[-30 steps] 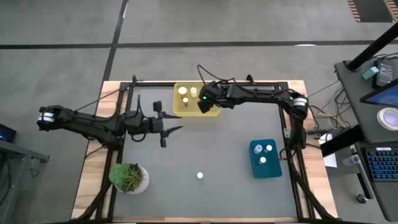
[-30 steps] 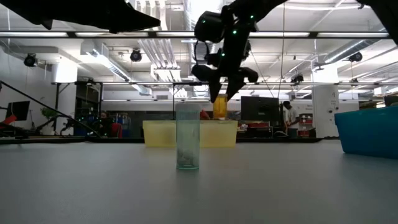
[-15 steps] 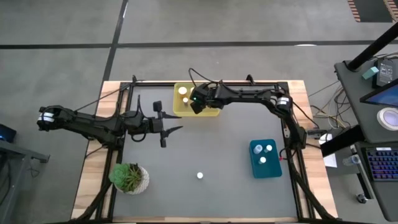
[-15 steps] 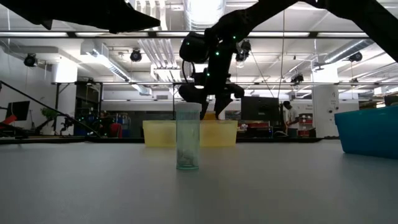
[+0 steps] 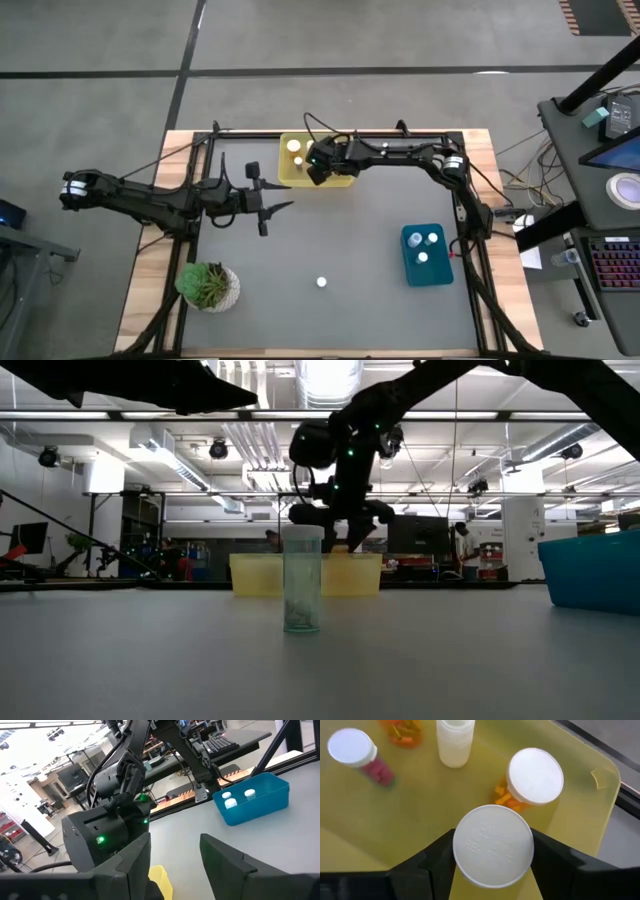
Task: Pick and place medicine bottles into bin by pill shape (circle, oval)
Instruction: Put the orange pill bottle into the yellow bin, then put the blue pill bottle into the blue bin
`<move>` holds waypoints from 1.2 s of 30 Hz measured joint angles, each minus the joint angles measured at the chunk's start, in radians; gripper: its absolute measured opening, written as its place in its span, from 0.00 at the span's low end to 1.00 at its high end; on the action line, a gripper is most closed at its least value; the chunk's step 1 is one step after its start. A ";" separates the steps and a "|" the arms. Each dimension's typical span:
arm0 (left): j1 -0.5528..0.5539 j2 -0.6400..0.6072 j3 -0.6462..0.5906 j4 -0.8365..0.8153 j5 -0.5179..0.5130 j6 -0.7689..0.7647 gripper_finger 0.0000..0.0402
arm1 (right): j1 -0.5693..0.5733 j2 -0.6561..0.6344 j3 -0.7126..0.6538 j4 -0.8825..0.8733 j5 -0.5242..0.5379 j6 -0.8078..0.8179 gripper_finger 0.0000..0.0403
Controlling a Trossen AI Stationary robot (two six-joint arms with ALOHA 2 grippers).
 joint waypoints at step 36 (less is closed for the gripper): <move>0.000 0.000 0.003 0.004 -0.001 0.000 0.39 | 0.260 -0.348 -0.212 -0.018 0.124 -0.071 0.70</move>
